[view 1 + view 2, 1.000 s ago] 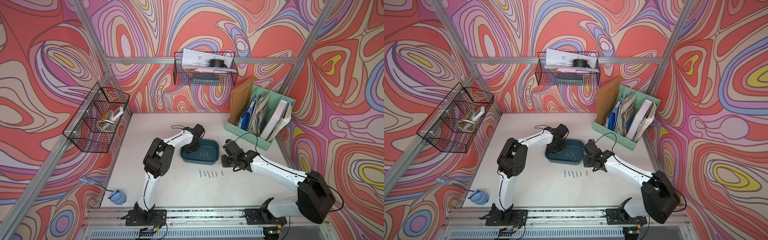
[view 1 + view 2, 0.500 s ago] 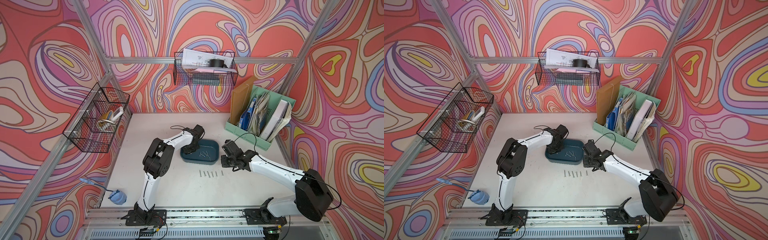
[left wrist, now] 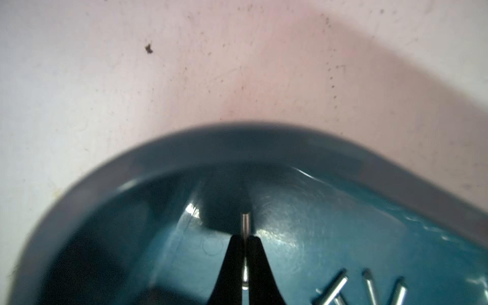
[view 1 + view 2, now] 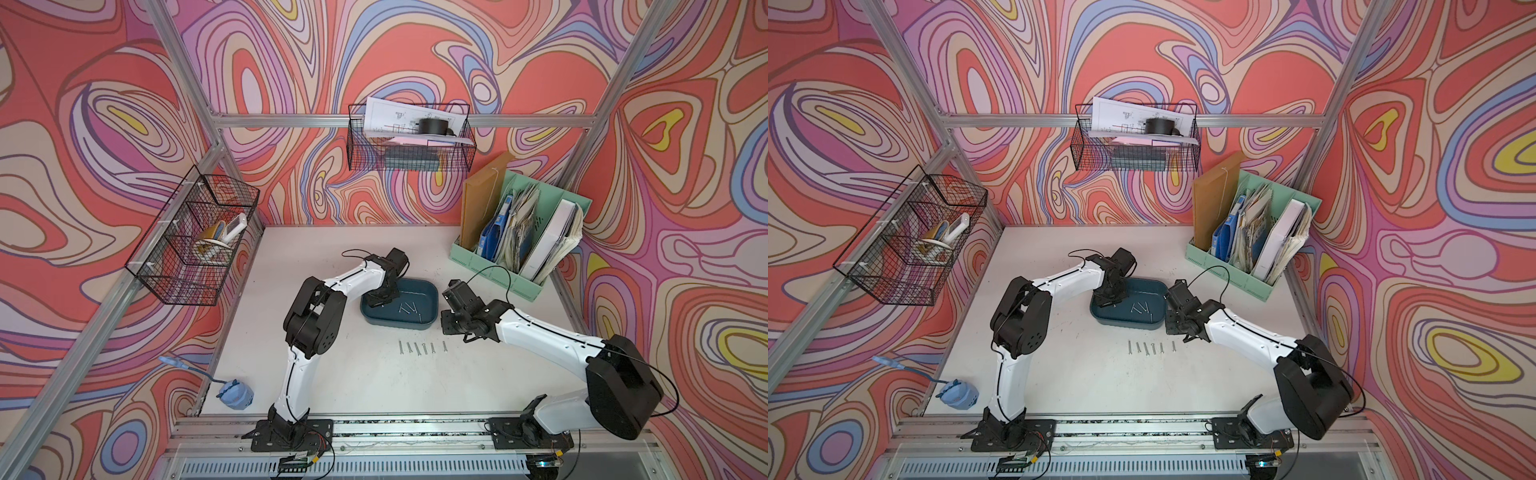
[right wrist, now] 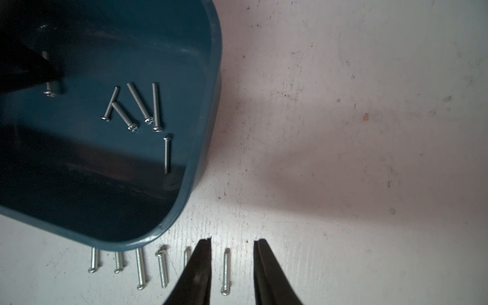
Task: Take out the screws from the storage box
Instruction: Pick up the screw from the storage box.
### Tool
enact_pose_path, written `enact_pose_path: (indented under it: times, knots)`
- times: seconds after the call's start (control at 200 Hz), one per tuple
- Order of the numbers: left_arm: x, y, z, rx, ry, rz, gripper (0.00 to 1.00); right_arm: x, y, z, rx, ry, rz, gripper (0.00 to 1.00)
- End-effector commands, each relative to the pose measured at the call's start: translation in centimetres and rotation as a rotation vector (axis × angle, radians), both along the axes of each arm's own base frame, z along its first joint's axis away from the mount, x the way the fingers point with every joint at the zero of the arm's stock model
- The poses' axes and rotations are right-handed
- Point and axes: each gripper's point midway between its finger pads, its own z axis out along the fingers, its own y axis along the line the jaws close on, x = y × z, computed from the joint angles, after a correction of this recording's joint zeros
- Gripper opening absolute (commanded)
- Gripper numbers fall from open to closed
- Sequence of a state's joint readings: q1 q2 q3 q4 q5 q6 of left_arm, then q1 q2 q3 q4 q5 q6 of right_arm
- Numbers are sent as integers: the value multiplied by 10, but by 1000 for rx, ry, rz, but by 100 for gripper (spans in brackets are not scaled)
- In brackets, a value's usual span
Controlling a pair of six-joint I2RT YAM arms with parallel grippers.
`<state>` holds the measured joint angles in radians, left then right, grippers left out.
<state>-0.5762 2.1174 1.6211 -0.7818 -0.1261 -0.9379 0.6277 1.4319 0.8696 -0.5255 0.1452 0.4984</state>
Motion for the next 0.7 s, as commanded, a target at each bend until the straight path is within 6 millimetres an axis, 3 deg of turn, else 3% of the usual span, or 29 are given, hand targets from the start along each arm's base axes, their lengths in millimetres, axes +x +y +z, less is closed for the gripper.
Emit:
enact_pose_path:
  times: [0.0,0.391,0.696]
  knots:
    - [-1,2,27,-1,-42,-39,0,9,4,5,9,-22,2,29]
    - [-17,7,48,27,-48,-106,0,16,9,8,11,-36,13,29]
    - [-48,6,71,-17,-32,-167,0,19,9,15,19,-58,4,29]
